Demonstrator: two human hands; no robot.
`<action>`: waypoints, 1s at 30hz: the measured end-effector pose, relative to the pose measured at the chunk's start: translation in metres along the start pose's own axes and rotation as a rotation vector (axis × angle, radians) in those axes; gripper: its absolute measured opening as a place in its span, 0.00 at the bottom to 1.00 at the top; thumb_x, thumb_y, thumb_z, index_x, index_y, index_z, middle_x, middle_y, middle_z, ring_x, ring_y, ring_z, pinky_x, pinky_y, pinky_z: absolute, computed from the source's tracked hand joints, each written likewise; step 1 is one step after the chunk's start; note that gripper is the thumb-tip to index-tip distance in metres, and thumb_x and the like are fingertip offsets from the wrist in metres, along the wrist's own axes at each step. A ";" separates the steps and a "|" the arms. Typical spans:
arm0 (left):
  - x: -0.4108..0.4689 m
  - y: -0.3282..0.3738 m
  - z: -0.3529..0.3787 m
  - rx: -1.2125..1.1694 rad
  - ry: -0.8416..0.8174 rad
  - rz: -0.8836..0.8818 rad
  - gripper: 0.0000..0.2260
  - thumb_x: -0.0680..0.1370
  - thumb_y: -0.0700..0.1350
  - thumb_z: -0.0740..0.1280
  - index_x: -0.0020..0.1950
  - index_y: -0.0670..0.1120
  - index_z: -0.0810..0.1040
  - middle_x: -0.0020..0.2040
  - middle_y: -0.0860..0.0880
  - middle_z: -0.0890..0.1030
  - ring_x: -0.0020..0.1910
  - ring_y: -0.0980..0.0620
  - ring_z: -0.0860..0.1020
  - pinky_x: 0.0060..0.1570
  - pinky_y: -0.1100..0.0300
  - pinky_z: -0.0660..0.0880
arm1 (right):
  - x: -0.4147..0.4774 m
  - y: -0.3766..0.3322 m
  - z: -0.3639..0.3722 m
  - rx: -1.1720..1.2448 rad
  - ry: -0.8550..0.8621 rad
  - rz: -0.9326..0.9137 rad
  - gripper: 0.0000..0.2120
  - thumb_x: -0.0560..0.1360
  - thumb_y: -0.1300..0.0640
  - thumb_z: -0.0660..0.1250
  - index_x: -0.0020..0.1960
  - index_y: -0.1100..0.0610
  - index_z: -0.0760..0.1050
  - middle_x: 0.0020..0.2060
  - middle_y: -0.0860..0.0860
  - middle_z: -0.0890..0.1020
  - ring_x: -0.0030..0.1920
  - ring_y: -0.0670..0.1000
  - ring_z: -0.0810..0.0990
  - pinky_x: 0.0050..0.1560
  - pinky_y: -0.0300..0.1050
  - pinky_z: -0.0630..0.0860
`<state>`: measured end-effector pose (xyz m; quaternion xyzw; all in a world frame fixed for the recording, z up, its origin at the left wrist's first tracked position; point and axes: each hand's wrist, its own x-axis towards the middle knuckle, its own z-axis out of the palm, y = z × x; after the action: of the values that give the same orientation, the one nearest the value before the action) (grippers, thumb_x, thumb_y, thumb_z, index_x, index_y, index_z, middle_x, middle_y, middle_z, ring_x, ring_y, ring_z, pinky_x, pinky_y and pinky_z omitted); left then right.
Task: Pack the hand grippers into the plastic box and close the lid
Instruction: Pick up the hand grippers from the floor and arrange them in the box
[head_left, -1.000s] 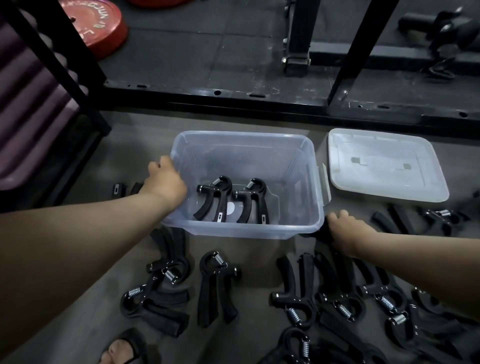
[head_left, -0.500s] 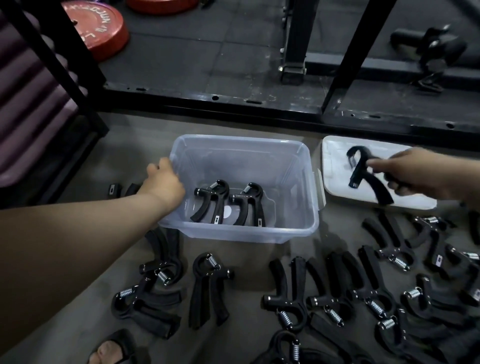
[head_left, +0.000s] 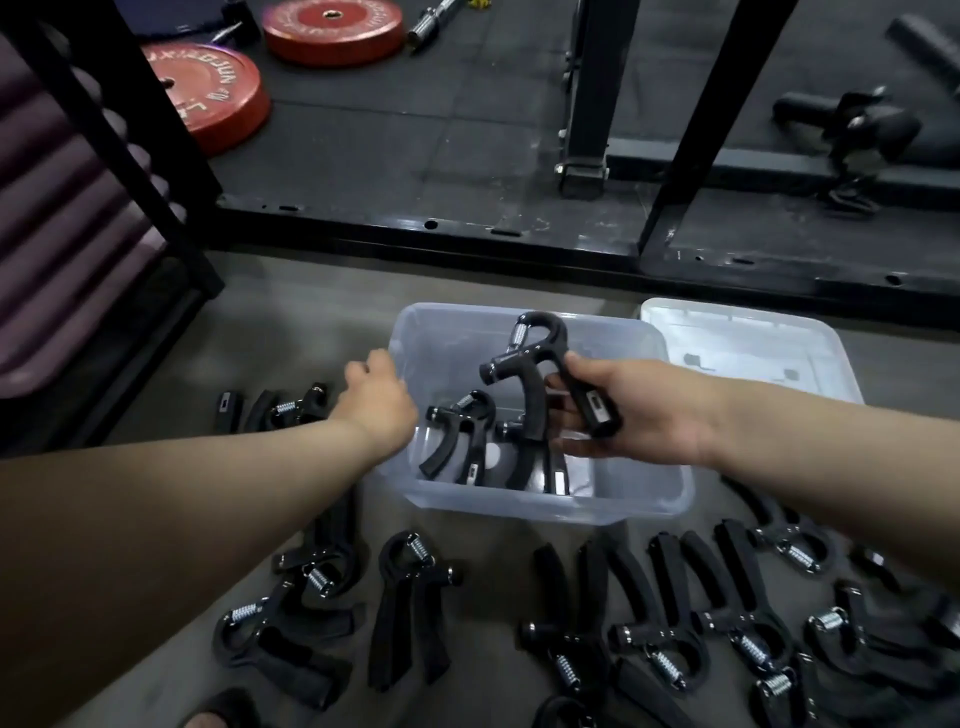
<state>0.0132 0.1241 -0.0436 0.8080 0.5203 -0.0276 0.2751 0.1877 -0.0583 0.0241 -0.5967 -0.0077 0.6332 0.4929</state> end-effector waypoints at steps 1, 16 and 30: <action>-0.002 0.003 0.002 0.005 -0.007 0.003 0.13 0.81 0.44 0.55 0.65 0.44 0.61 0.66 0.39 0.62 0.61 0.32 0.70 0.59 0.43 0.67 | 0.010 0.004 0.006 -0.004 0.010 0.034 0.12 0.82 0.47 0.59 0.51 0.54 0.76 0.43 0.52 0.84 0.41 0.50 0.84 0.51 0.52 0.79; -0.005 0.005 0.004 -0.005 -0.002 0.031 0.11 0.81 0.43 0.55 0.62 0.44 0.62 0.64 0.42 0.64 0.59 0.35 0.72 0.51 0.47 0.67 | 0.122 0.058 0.058 -0.328 0.219 0.055 0.08 0.83 0.57 0.57 0.51 0.56 0.74 0.40 0.55 0.78 0.36 0.53 0.78 0.31 0.41 0.76; -0.005 0.005 0.005 0.008 0.000 0.023 0.13 0.80 0.42 0.56 0.64 0.44 0.61 0.65 0.42 0.64 0.59 0.36 0.72 0.47 0.49 0.65 | 0.129 0.059 0.062 -1.256 0.145 0.017 0.15 0.79 0.57 0.62 0.60 0.66 0.75 0.39 0.54 0.77 0.34 0.51 0.76 0.39 0.46 0.80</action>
<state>0.0167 0.1163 -0.0441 0.8151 0.5107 -0.0266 0.2721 0.1299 0.0290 -0.0902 -0.8135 -0.3399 0.4699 0.0432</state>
